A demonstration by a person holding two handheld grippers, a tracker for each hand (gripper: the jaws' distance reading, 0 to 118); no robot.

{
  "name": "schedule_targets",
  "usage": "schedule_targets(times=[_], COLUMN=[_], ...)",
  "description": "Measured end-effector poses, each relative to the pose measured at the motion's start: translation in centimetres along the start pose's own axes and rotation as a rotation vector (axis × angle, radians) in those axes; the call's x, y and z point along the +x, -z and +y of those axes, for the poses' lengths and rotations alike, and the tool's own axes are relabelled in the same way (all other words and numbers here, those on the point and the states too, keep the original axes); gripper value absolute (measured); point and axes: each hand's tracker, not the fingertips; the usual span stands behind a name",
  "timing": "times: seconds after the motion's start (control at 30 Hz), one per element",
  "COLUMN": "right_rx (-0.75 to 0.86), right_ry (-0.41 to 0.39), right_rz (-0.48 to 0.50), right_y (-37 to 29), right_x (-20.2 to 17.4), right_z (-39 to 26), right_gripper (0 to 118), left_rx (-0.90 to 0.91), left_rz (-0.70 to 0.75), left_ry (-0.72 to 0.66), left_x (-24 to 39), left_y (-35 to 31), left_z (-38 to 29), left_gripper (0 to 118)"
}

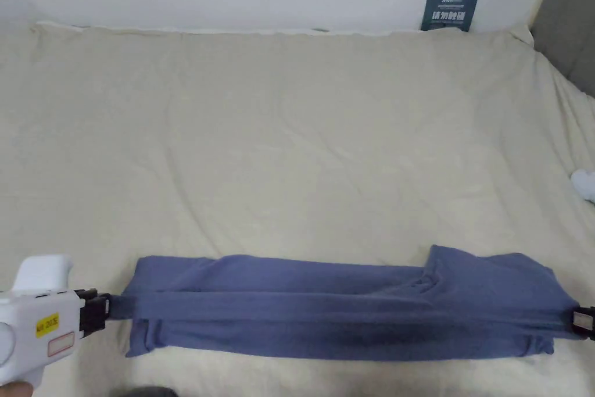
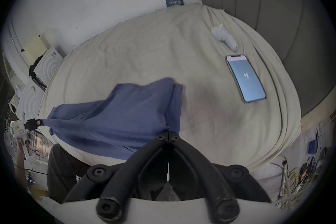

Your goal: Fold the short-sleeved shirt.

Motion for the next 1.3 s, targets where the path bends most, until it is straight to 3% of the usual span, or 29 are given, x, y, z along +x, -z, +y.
schedule_targets(times=[0.2,0.27,0.4,0.47,0.5,0.53,0.57,0.6,0.63,0.7,0.73,0.87,0.9,0.93,0.97,1.0,1.03,1.07,1.1,1.13,1.3], right_rx=[-0.041,-0.045,-0.061,-0.063,-0.069,-0.081,-0.086,-0.089,-0.079,-0.074,-0.047,0.023,0.048,0.069,0.073,0.102,0.101,0.074,0.079,0.081,0.064], right_ry=[0.023,0.027,0.036,0.002,-0.013,-0.012,-0.007,-0.004,-0.008,-0.034,-0.061,-0.088,-0.092,-0.099,-0.092,-0.086,-0.070,-0.080,-0.083,-0.092,-0.110], right_rz=[-0.016,-0.030,-0.024,-0.042,-0.051,-0.102,-0.160,-0.151,-0.115,-0.162,-0.190,-0.183,-0.152,-0.126,-0.107,-0.136,-0.093,-0.058,-0.052,-0.064,-0.048], right_y=[1.4,1.7,1.7,1.6,1.8,1.8,1.7,1.5,0.8,-0.6,-1.4,-4.1,-4.8,-5.6,-5.7,-6.4,-6.7,-6.9,-7.2,-7.3,-5.1], right_x=[0.7,0.9,0.8,0.2,0.2,0.1,-0.1,-0.1,-0.1,-1.1,-1.5,-3.3,-3.9,-4.6,-5.0,-5.8,-6.7,-7.4,-8.3,-9.2,-9.1], right_z=[-1.1,-1.2,-1.0,-0.9,-0.9,-0.9,-0.9,-1.0,-1.2,-1.0,-0.9,-0.4,-0.3,0.0,0.2,0.3,-0.2,-0.1,-0.2,-0.4,0.7], right_gripper=[0,0,0,4,28,69,111,117,117,117,117,115,105,71,0,0,0,0,0,0,0], left_rx=[-0.080,-0.097,-0.107,-0.088,-0.082,-0.086,-0.085,-0.071,-0.073,-0.131,-0.098,-0.089,-0.090,-0.092,-0.096,-0.102,-0.123,-0.112,-0.103,-0.113,-0.129], left_rz=[0.023,0.104,-0.002,0.037,0.032,0.034,0.048,0.073,0.058,-0.055,-0.069,-0.021,-0.040,-0.058,-0.084,-0.115,-0.164,-0.210,-0.257,-0.240,-0.290], left_ry=[-0.046,-0.038,-0.144,-0.144,-0.135,-0.128,-0.117,-0.098,-0.101,-0.104,-0.084,-0.057,-0.072,-0.111,-0.140,-0.175,-0.181,-0.179,-0.206,-0.238,-0.279], left_x=[-1.7,-2.2,-4.3,-3.9,-3.9,-3.7,-3.2,-2.6,-2.4,-2.1,-2.0,-1.4,-1.6,-1.8,-2.0,-2.3,-2.5,-2.8,-3.6,-4.2,-5.5], left_y=[2.7,3.4,3.5,2.6,2.5,2.4,2.1,1.7,1.5,1.4,1.2,1.9,2.1,2.3,2.2,2.4,2.6,2.6,3.4,4.1,5.8], left_z=[-1.7,-1.8,-2.0,-1.8,-1.7,-1.4,-1.3,-1.2,-0.9,-0.7,-1.2,0.9,1.4,1.9,2.1,2.6,3.0,3.2,3.3,3.2,4.1], left_gripper=[4,3,3,3,3,3,31,80,118,118,112,111,111,111,111,111,104,64,9,0,0])
